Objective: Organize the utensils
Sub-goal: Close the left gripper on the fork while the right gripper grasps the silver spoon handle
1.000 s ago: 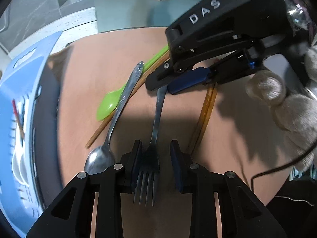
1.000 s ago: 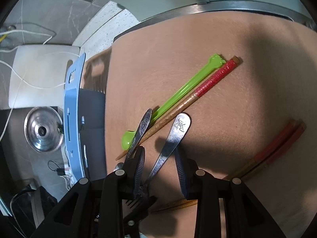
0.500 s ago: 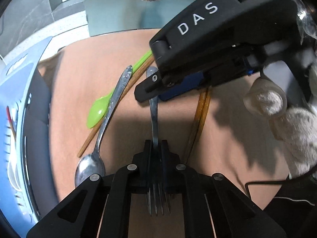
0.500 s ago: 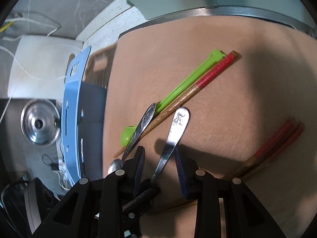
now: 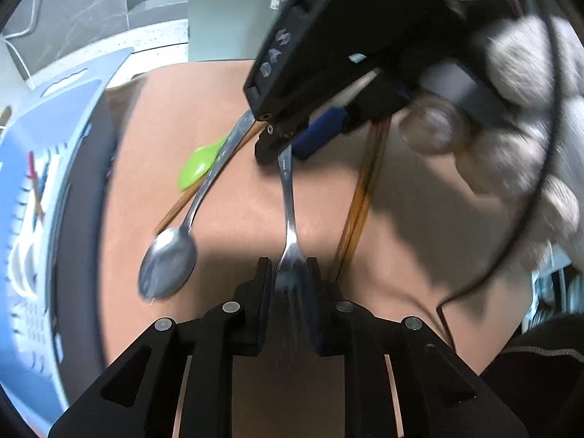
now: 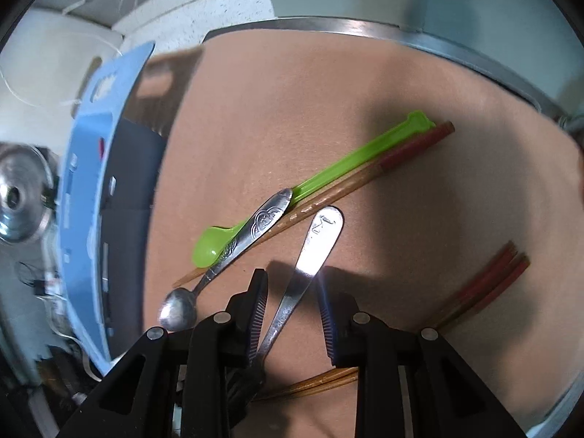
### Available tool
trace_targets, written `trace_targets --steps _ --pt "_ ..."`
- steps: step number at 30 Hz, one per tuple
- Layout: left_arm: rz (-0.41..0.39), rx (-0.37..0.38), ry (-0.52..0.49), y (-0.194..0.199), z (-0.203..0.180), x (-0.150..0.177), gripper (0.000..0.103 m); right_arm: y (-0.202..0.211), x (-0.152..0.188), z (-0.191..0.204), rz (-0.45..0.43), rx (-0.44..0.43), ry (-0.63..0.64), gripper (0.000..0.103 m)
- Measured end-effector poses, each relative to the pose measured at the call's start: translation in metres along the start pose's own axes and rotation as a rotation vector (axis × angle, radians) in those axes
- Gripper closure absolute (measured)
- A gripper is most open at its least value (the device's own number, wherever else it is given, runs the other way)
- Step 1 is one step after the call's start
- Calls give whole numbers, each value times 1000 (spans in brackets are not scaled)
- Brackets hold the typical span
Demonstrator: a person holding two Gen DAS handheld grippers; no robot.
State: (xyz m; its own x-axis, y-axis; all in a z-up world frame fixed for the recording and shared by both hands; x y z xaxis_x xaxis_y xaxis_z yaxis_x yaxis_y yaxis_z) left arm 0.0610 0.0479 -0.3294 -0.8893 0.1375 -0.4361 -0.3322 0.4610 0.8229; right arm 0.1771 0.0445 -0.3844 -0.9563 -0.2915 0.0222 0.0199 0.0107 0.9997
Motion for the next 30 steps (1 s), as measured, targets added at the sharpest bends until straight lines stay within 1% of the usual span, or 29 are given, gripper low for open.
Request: trace_targets --steps 2,3,4,7,9,11,12,13,15,17,18,19,23,26,27,29,30 --pt "0 -13 -8 7 -2 9 80 1 2 5 -21 35 15 77" --pt "0 -16 -10 10 -3 13 69 1 3 6 -31 48 14 77" --pt "-4 -18 -12 13 -3 16 63 2 4 6 -36 55 11 77" --pt "-3 11 1 20 -5 27 63 2 5 10 -40 85 24 77" --pt "-1 16 7 26 -5 35 63 3 7 10 -45 109 44 78" --pt "6 27 5 28 -7 40 63 3 7 11 -56 128 56 83" --pt "14 35 -3 27 -9 43 62 3 7 12 -59 127 57 83" --pt "26 29 -12 24 -5 45 60 3 7 12 -61 122 56 84" --pt "45 -7 -23 21 -6 51 60 4 8 10 -58 115 54 84" --pt "47 -6 1 21 -1 54 60 2 13 6 -54 108 54 84" --pt "41 0 11 20 -1 55 60 2 15 4 -50 101 52 84" --pt "36 0 19 18 3 48 60 0 14 4 -46 92 47 84" --pt "36 2 28 20 6 54 60 0 24 -13 -40 19 -28 84" --pt "39 7 35 17 8 53 60 0 28 -17 -44 -12 -45 84" --pt "39 15 40 13 21 44 60 0 30 -19 -42 -19 -50 84" --pt "41 22 47 13 29 41 65 -1 31 -21 -37 -32 -72 85" --pt "44 18 42 12 31 40 70 -1 30 -24 -34 -45 -94 86"
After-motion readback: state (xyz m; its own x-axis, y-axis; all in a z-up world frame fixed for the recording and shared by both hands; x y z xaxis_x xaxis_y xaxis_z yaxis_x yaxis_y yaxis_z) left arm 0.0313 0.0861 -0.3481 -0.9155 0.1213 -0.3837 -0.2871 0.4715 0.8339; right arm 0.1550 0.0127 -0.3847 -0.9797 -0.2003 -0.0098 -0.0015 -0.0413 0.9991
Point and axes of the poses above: each gripper's, at about its wrist camera, not at the fingertips, and y roughly against the way its jaws point, z to its left, x to its underside, the point moved 6 cm from there along -y, roughly the way its jaws point, and after that the axes turned 12 degrees about x, right-handed, at the moved point
